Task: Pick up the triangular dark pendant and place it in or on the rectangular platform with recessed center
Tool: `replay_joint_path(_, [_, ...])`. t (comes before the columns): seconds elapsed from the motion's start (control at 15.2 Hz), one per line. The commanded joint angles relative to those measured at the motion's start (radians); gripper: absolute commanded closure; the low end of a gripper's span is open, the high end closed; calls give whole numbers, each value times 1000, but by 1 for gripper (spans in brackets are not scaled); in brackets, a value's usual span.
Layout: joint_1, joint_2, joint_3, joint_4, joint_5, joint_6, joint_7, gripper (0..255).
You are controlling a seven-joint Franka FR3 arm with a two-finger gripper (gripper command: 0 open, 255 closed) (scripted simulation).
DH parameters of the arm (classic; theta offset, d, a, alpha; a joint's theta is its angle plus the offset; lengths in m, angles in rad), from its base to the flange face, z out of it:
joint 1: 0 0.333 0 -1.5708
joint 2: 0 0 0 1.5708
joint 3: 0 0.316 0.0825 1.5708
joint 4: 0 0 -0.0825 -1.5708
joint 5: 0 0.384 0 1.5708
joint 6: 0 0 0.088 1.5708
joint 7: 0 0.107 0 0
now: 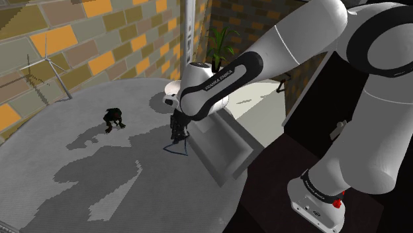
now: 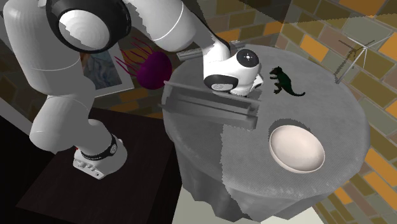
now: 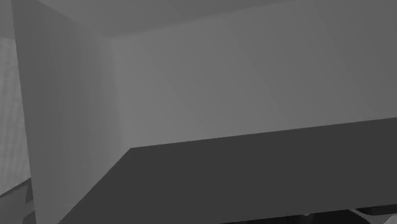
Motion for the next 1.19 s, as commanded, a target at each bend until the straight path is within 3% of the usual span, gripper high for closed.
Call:
replay_joint_path(0.0, [-1,10,-2,-8,0,-8,0,255])
replay_joint_path(0.79, [-2,-42,-6,0,-9,-65,20,255])
replay_joint_path(0.86, [-2,-42,-6,0,-9,-65,20,0])
replay_joint_path(0.92, [101,-51,-59,45,-298,-144,91,0])
replay_joint_path(0.99, [44,-48,-32,21,-55,-99,49,0])
replay_joint_path(1.06, [36,-47,-25,21,-58,-99,51,0])
replay_joint_path(1.12, [29,-85,-32,-32,-19,-60,100,0])
